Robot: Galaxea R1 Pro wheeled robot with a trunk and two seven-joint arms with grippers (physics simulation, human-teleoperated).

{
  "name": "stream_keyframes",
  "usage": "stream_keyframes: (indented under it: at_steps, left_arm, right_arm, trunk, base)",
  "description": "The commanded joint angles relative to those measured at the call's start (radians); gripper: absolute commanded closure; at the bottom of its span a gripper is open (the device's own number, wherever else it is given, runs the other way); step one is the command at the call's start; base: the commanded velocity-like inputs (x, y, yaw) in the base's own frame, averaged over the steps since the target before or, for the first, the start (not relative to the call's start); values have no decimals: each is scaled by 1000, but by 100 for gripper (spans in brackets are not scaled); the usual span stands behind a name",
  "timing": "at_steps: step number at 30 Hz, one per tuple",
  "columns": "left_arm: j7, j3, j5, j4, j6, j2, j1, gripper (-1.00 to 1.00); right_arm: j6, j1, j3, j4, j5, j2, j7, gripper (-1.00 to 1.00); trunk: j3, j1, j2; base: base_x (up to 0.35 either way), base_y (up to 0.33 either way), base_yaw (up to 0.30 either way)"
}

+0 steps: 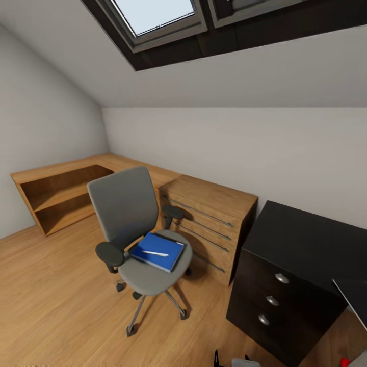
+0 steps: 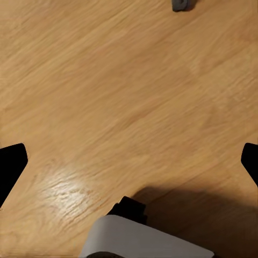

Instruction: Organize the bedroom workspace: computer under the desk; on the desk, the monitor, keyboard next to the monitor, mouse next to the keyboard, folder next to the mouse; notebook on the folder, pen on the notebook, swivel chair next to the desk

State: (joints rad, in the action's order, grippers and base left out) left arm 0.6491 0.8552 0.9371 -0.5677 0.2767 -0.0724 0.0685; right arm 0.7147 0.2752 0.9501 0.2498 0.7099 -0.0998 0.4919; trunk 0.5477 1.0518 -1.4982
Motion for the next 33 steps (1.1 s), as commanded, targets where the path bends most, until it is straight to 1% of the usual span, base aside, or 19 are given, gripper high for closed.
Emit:
stream_keyframes:
  at_steps: [1,8,17,33]
  left_arm:
    - [5,8,9,-1,6,-1,2,-100]
    - [4,8,9,-1,6,-3,2,-100]
    - [4,8,11,-1,6,-3,2,-100]
    - [4,8,11,-1,7,-3,2,-100]
  right_arm:
    - [1,1,9,0,3,0,8,-100]
    - [0,1,9,0,4,0,8,-100]
    - [0,1,8,-1,5,0,7,-100]
    - [0,1,8,-1,5,0,5,-100]
  trunk:
    - [2,0,-1]
    - [11,0,-1]
    - [23,0,-1]
    - [43,0,-1]
  base:
    - [0,0,167]
    - [0,9,167]
    - [0,145,167]
    - [0,6,167]
